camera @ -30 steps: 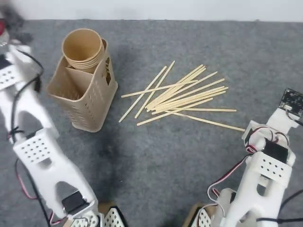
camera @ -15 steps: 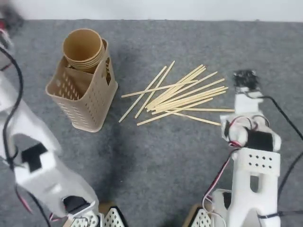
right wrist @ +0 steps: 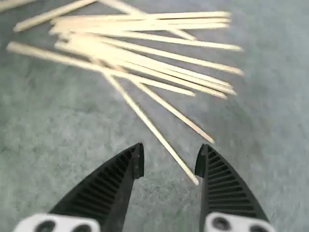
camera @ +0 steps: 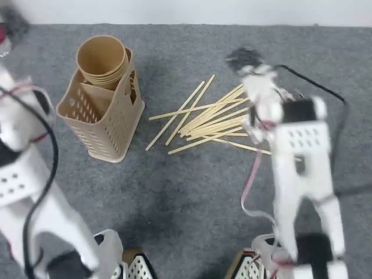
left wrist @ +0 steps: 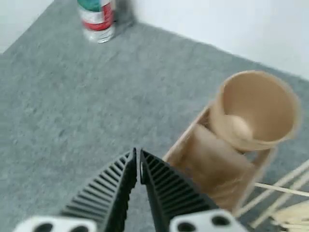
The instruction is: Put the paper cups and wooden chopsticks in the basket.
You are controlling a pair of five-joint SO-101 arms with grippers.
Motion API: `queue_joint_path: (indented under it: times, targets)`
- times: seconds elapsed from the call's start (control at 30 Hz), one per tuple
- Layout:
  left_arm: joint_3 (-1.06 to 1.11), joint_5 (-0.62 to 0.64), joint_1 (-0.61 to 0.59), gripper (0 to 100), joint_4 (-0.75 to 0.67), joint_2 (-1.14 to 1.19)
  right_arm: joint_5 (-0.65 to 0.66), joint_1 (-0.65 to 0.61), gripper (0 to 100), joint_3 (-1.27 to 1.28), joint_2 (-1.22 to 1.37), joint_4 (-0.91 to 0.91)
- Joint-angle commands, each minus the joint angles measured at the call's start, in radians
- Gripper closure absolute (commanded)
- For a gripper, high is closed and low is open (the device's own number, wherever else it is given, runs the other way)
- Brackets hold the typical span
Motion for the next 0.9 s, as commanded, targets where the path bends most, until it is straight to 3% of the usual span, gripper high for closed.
queue_joint_path:
  times: [0.0, 0.17, 0.33, 0.6, 0.87]
  targets:
    - [0.444, -0.014, -0.120, 99, -0.247, -0.213, 0.072, -0.067, 80.8, -0.206, 0.205, 0.016]
    - [0.848, 0.026, -0.278, 99, -0.489, -0.408, 0.081, -0.099, 80.8, -0.373, 0.435, -0.091]
    - [1.124, 0.055, -0.293, 99, -0.620, -0.496, 0.249, -0.159, 80.8, -0.519, 0.607, -0.117]
    - [1.288, 0.064, -0.301, 99, -0.689, -0.502, 0.370, -0.216, 80.8, -0.798, 0.921, -0.111]
    - [1.426, -0.078, -0.450, 99, -0.792, -0.505, 0.459, -0.217, 80.9, -1.149, 1.204, -0.045]
